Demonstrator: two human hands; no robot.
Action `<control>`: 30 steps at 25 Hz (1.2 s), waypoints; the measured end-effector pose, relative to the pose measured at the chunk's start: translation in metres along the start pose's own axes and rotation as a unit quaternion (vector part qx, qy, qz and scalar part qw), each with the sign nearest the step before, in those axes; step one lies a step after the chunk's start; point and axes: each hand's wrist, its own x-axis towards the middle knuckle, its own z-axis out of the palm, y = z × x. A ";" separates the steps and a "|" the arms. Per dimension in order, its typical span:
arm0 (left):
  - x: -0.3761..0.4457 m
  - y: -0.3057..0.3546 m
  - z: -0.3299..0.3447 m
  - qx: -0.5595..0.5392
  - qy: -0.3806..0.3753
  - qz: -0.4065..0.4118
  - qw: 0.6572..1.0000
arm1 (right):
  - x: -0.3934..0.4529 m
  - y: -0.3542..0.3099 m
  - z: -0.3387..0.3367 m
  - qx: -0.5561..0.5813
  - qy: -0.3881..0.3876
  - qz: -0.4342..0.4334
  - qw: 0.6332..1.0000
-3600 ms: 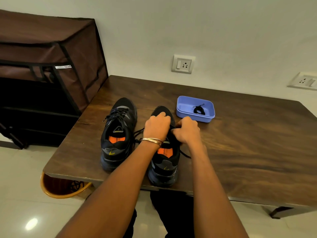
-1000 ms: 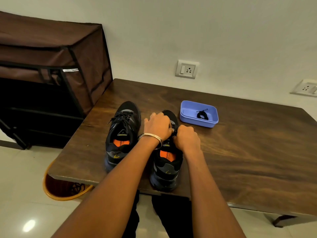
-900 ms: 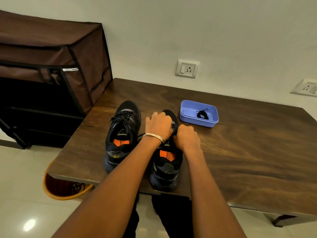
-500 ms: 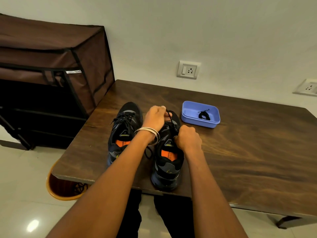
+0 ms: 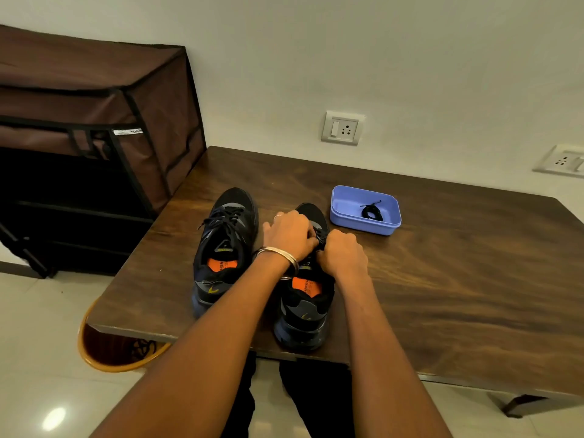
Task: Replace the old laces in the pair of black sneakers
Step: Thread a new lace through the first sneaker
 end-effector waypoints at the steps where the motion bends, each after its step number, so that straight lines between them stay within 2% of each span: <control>1: 0.001 0.006 0.001 0.037 0.011 -0.009 0.999 | 0.001 0.000 0.000 -0.001 0.000 -0.001 1.000; 5: -0.002 0.019 0.013 0.116 0.021 0.009 0.993 | 0.001 0.003 0.002 -0.001 0.004 -0.001 1.000; 7: -0.003 0.021 0.006 0.103 0.010 0.017 0.994 | 0.000 0.003 0.001 0.002 0.008 0.000 1.000; 9: -0.002 0.019 -0.004 -0.026 0.005 -0.053 0.998 | -0.001 0.004 0.001 0.001 0.008 0.001 1.000; 10: 0.004 0.010 -0.007 -0.146 0.026 -0.114 0.982 | -0.001 0.004 0.001 -0.001 0.009 0.002 1.000; 11: 0.006 0.001 -0.010 -0.280 0.034 -0.184 0.942 | -0.001 0.005 0.000 -0.002 0.009 0.002 1.000; 12: 0.006 -0.012 -0.009 -0.362 0.028 -0.231 0.903 | -0.001 0.004 0.000 -0.004 0.010 0.000 1.000; 13: 0.007 -0.022 -0.008 -0.358 0.023 -0.239 0.902 | -0.001 0.005 0.000 -0.009 0.006 -0.003 1.000; 16: 0.003 -0.034 -0.009 -0.154 0.043 -0.170 0.972 | 0.003 0.006 0.000 -0.002 -0.029 -0.005 1.000; 18: 0.000 -0.027 -0.019 -0.125 0.064 -0.103 0.985 | 0.009 0.006 0.000 0.031 -0.039 -0.027 0.998; 19: -0.002 -0.023 -0.026 -0.135 0.042 -0.075 0.987 | 0.012 0.005 0.000 0.044 -0.018 -0.055 0.997; 21: -0.009 -0.014 -0.029 -0.140 -0.115 -0.048 0.982 | 0.017 0.004 -0.001 0.054 0.034 -0.117 0.991; 23: -0.018 -0.011 -0.022 -0.051 -0.234 -0.039 0.970 | 0.019 0.001 0.001 0.015 0.034 -0.157 0.987; 24: -0.021 -0.011 -0.018 -0.013 -0.239 -0.044 0.970 | 0.020 -0.002 0.003 -0.022 0.028 -0.161 0.986; 26: -0.024 -0.012 -0.011 -0.002 -0.198 -0.066 0.978 | 0.019 -0.009 0.010 -0.071 0.040 -0.148 0.986; 30: -0.029 -0.008 0.000 0.010 -0.124 -0.070 0.990 | 0.010 -0.019 0.016 -0.086 0.102 -0.118 0.984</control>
